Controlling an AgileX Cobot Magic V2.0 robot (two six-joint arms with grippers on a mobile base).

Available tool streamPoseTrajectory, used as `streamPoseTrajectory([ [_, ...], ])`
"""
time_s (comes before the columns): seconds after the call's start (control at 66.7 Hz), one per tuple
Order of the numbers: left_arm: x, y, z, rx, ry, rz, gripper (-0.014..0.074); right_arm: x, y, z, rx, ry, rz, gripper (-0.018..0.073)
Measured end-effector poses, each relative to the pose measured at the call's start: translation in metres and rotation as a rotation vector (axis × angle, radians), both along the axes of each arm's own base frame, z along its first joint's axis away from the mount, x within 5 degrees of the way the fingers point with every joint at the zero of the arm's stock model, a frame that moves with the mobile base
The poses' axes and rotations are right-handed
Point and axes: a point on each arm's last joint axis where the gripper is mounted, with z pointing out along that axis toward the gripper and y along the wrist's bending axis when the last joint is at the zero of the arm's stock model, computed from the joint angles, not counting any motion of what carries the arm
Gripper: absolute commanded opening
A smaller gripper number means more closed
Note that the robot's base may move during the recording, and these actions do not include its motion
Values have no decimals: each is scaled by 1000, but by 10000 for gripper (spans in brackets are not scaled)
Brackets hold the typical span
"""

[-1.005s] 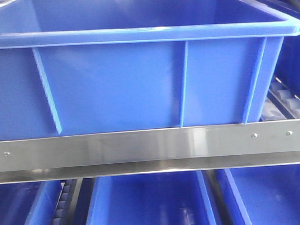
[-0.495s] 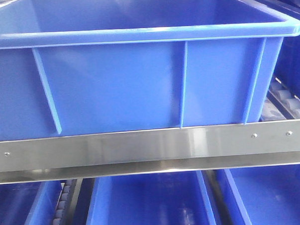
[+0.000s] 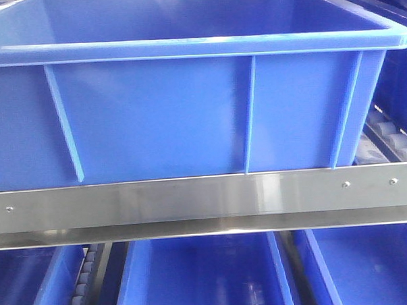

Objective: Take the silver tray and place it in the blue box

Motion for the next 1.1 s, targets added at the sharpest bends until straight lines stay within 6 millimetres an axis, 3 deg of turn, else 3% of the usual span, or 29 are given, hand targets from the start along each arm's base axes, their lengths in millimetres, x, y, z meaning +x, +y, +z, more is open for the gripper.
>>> streamPoseTrajectory([
  [0.165, 0, 0, 0, 0, 0, 0, -6, -4, -4, -10, -10, 12, -8, 54],
  [0.3, 0, 0, 0, 0, 0, 0, -6, -18, -31, -23, 8, -21, -119, 54],
  [0.42, 0, 0, 0, 0, 0, 0, -6, -41, -57, -47, -46, -115, -244, 54],
  [0.585, 0, 0, 0, 0, 0, 0, -6, -63, -75, -90, -53, -168, -376, 54],
  [0.69, 0, 0, 0, 0, 0, 0, -6, -73, -82, -116, -55, -181, -441, 54],
  [0.825, 0, 0, 0, 0, 0, 0, -6, -83, -87, -135, -37, -215, -502, 54],
  [1.095, 0, 0, 0, 0, 0, 0, -6, -86, -88, -146, -60, -186, -511, 54],
])
